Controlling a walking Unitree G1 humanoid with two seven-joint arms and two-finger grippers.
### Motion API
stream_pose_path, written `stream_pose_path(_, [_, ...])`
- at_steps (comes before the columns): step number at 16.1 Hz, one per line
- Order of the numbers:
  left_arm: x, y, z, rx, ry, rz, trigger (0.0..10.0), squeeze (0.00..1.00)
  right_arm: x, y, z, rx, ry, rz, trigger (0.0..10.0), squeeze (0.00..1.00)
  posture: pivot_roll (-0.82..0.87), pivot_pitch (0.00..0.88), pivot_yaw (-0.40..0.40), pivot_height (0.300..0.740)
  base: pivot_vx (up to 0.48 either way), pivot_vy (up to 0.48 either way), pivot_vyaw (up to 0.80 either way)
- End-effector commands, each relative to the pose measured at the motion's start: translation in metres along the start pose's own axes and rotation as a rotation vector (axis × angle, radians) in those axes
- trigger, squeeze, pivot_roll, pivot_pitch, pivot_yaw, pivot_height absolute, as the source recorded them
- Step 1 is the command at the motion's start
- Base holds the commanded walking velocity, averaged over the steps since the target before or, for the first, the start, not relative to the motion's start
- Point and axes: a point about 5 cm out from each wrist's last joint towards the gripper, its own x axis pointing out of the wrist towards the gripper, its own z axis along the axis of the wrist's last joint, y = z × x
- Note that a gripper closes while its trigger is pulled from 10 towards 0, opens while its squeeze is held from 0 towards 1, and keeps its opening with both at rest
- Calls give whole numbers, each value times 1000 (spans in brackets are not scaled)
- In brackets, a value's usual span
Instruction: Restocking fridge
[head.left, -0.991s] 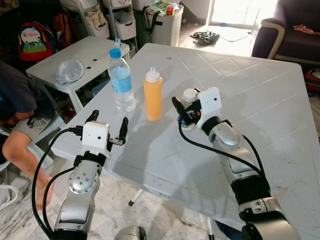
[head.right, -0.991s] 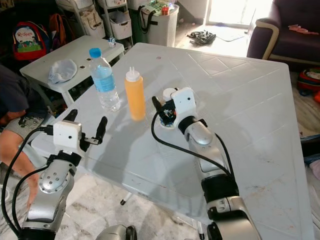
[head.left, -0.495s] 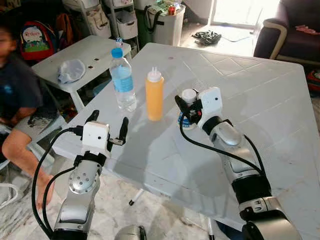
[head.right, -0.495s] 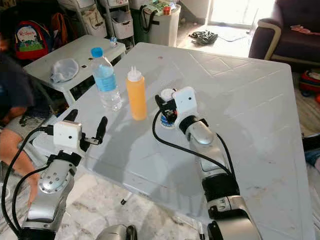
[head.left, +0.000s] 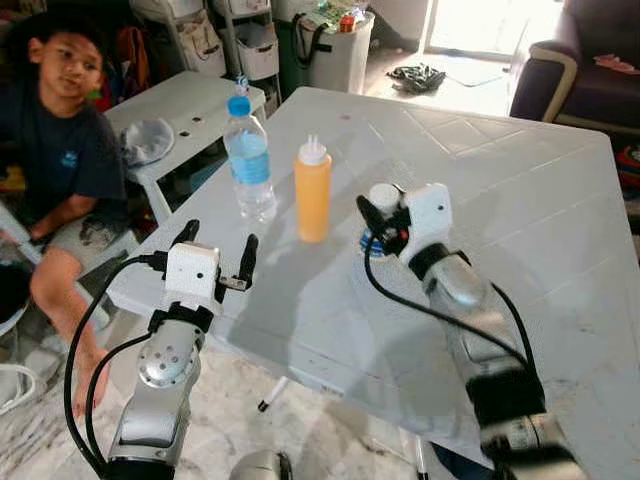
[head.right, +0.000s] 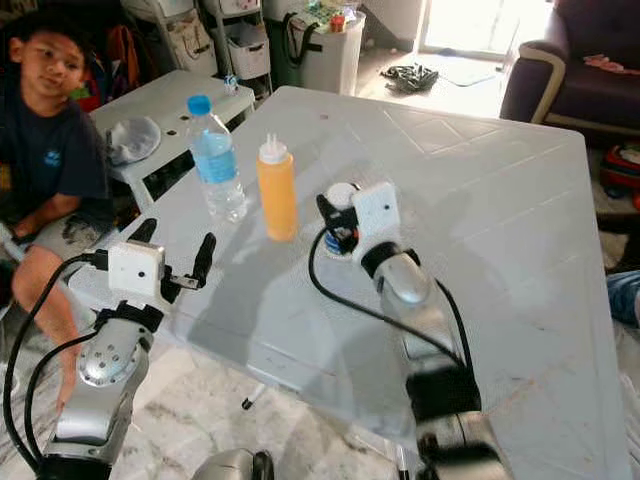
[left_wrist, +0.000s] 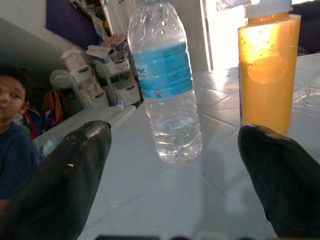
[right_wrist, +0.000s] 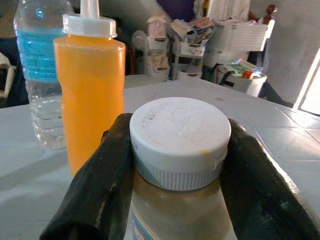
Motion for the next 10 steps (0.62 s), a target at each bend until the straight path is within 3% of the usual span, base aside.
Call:
stream_pose_path(1, [1,-1,-2,23,22,-7,10000,0,-5,-3,4,2,-29,-45,0,0,22,0,40,740,0,0,0])
stream_pose_path(4, [1,-4,-7,14,78,40,10000,0,-35,-4,24,37,-134,-137,0,0,12,0,42,740,0,0,0])
stream_pose_path(5, [2,-4,-8,13,77,40,10000,0,-40,-4,24,46,-134,-150,2000,0,6,0,44,740,0,0,0])
stream_pose_path(6, [3,-4,-8,12,76,39,10000,0,-44,-4,23,48,-130,-158,10000,0,2,0,45,740,0,0,0])
stream_pose_path(10, [9,-6,-6,13,64,30,10000,0,-51,2,17,52,-112,-169,10000,0,2,0,48,740,0,0,0])
